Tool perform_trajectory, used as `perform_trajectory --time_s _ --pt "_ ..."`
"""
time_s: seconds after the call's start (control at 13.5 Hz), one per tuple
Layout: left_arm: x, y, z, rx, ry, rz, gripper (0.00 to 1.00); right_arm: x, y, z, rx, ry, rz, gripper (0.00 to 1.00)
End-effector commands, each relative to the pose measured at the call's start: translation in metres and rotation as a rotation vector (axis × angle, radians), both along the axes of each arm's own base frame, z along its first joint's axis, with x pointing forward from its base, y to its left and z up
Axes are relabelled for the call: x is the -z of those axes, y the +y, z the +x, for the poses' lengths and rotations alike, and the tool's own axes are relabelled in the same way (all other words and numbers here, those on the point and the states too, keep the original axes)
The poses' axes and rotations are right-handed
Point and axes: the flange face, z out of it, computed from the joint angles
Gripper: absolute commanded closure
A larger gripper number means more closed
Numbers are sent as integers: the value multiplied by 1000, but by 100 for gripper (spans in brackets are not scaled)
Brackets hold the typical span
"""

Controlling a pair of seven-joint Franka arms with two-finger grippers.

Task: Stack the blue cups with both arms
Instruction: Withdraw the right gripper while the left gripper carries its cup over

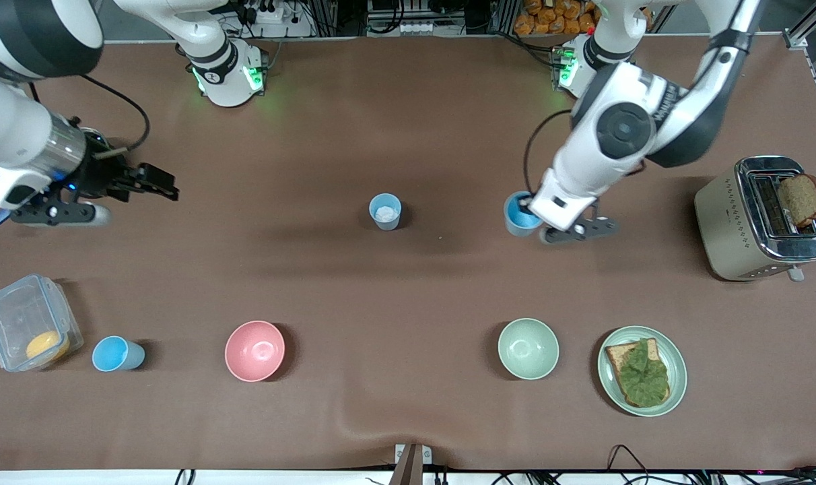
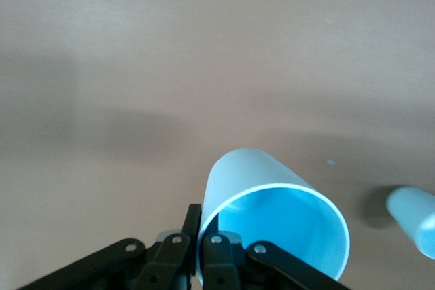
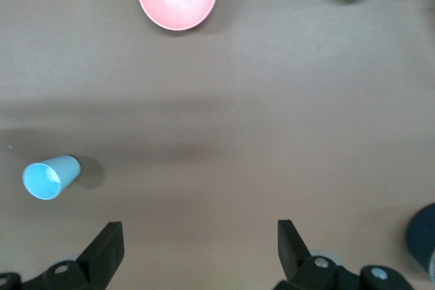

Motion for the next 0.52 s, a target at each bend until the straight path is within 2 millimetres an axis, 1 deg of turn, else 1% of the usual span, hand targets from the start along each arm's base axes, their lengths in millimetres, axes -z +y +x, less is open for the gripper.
perform_trajectory --time_s 0.0,0.07,0.15,0.22,0.3,0.37,0.45 --pt "-13 -46 -8 21 5 -40 100 -14 -22 -35 -56 -54 -37 0" --pt "-10 -67 -14 58 9 -52 100 -15 -28 -42 -59 -63 -52 0" --pt "-12 -93 -21 76 8 -72 100 -13 -33 -45 -59 -59 -58 0" --pt "-8 -122 -31 72 20 -83 100 -13 -42 -45 -74 -61 -57 0" --pt "2 -145 -36 46 41 -89 100 -13 -51 -44 -87 -62 -56 0" --pt "11 -161 -30 6 61 -105 100 -15 -59 -44 -85 -64 -55 0" --pt "16 -181 -36 -15 74 -109 100 -17 -59 -44 -81 -62 -55 0"
